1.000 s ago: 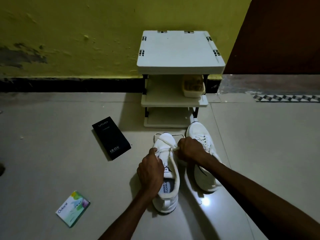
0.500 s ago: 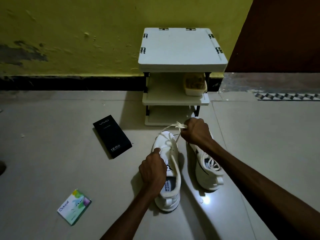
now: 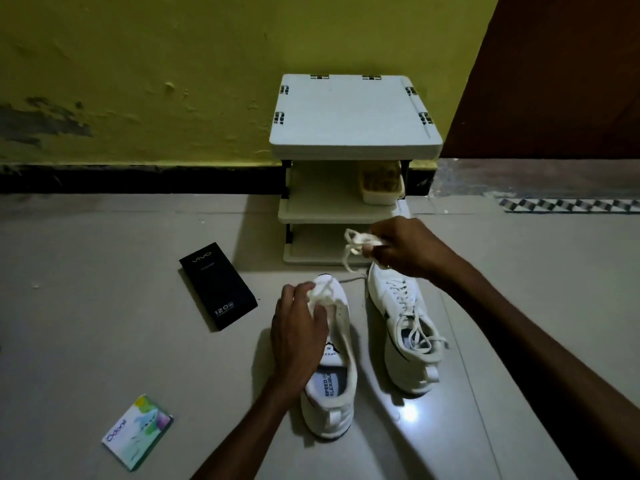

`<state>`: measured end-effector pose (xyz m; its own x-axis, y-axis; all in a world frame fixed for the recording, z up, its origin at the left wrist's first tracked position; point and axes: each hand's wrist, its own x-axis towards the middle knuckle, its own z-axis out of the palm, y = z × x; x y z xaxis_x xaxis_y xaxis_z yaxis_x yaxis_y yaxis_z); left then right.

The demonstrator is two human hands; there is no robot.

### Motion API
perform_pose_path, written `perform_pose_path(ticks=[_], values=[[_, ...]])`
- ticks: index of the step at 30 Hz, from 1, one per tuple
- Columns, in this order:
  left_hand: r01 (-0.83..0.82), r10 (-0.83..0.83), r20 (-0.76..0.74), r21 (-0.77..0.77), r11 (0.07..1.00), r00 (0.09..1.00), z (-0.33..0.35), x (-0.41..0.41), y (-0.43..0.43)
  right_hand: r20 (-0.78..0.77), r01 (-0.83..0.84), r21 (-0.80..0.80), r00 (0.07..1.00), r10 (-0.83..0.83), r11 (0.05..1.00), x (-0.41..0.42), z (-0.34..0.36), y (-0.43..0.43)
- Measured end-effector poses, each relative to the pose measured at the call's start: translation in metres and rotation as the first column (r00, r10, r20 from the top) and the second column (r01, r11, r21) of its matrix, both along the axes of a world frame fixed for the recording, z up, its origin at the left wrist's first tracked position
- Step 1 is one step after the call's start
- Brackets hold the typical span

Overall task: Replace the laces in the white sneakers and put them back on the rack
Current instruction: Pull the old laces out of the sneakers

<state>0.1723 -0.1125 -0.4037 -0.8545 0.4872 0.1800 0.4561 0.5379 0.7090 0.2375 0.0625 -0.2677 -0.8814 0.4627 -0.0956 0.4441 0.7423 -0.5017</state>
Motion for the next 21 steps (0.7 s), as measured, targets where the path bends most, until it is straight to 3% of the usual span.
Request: perform_pose_path(ticks=[2,3,5,7,10,12,14,17,19,21], values=[[0.146,-0.157,0.034,0.224,0.964,0.987,0.02,-0.012,0.013,0.015,-0.08,0.023,0.997,0.08,0.996,0.007,0.008,-0.001],[0.238,-0.264,0.074,0.254,0.938,0.962,0.028,-0.017,0.021,-0.029,-0.096,0.025,0.995,0.097,0.995,0.009,0.013,-0.002],[0.393,-0.421,0.233,0.159,0.906,0.877,0.045,-0.021,0.043,-0.189,-0.067,0.006,0.98,0.067,0.998,0.012,0.022,-0.001],[0.487,-0.498,0.304,0.117,0.866,0.812,0.05,-0.02,0.058,-0.368,0.021,-0.068,0.929,-0.045,0.997,0.015,0.03,0.002],[0.47,-0.507,0.305,0.192,0.862,0.806,0.045,-0.014,0.062,-0.549,0.191,-0.251,0.779,-0.302,0.949,0.022,0.028,0.01],[0.449,-0.487,0.323,0.189,0.873,0.811,0.043,-0.004,0.052,-0.574,0.26,-0.404,0.674,-0.465,0.877,0.026,0.02,0.017],[0.51,-0.524,0.249,0.125,0.851,0.814,0.05,0.009,0.043,-0.523,0.238,-0.57,0.633,-0.571,0.787,0.027,0.014,0.02],[0.597,-0.601,0.157,0.077,0.799,0.784,0.076,0.024,0.041,-0.451,0.112,-0.702,0.694,-0.561,0.703,0.029,0.004,0.019],[0.605,-0.609,0.049,0.074,0.792,0.791,0.103,0.023,0.045,-0.419,0.123,-0.593,0.797,-0.434,0.796,0.031,-0.004,0.021],[0.577,-0.574,-0.058,0.12,0.808,0.817,0.126,0.008,0.05,-0.275,0.106,-0.345,0.939,-0.209,0.933,0.034,-0.01,0.024]])
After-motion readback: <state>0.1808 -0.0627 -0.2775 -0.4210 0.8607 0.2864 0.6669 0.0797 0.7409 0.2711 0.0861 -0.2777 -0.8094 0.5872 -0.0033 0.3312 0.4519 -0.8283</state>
